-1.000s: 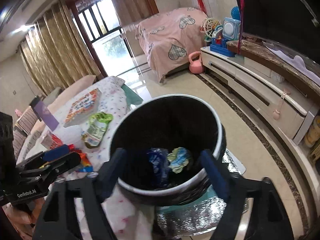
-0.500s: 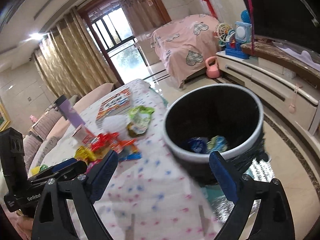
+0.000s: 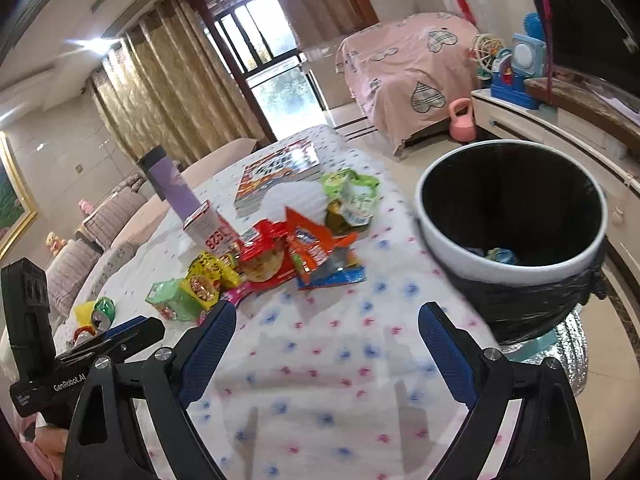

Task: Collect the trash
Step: 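Move both open tools back over the table toward the remaining wrappers, then grasp the green juice carton with the left tool while the right tool grasps the red wrapper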

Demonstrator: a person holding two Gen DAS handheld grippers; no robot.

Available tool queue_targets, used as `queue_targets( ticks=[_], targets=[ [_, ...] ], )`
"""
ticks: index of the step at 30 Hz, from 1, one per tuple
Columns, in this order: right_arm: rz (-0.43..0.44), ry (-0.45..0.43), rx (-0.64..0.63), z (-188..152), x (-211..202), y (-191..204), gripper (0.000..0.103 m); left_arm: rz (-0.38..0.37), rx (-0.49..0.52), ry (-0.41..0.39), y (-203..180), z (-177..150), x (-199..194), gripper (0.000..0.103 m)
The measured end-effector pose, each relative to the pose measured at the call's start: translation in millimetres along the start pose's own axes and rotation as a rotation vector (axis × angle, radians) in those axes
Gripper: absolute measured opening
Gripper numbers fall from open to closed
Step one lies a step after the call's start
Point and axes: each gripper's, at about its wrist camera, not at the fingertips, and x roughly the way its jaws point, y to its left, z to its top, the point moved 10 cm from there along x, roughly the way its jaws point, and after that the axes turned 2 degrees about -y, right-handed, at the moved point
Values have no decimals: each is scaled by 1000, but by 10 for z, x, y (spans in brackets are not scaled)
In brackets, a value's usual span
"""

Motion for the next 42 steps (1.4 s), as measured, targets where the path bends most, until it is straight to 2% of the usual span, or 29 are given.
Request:
queue_targets(
  ticks=[9,15,17,19,20,23,27,31,35,38,41,42],
  targets=[
    [22,20,-12,-35,227,199,94,78,-65,-3,538,38,-14,85],
    [77,43,-54,-92,346,513,93,106,-107,10,832,59,43,86],
    [93,55,-79,-116,407,641,90,104,-107,12,902,72,62,86],
    [117,73,-99,-141,477,769,78,94,-96,27,958,90,114,86],
    [133,85,-105,-155,520,834,76,92,-93,30,984,99,130,86],
    [137,102,-136,-161,641,953,69,49,-79,55,1033,147,242,86],
    [144,100,-118,-94,712,959,69,-15,-15,102,1039,208,474,87],
    [141,110,-120,-103,747,935,69,-133,16,159,950,242,657,87],
    [128,108,-100,-105,743,854,69,-187,79,130,735,232,558,87],
    [109,97,-86,-86,738,760,68,-253,123,147,464,71,419,86],
    [92,96,-72,-54,752,658,61,-324,156,178,186,-145,242,86],
    [87,97,-73,-43,764,638,57,-316,172,176,133,-194,186,86]
  ],
)
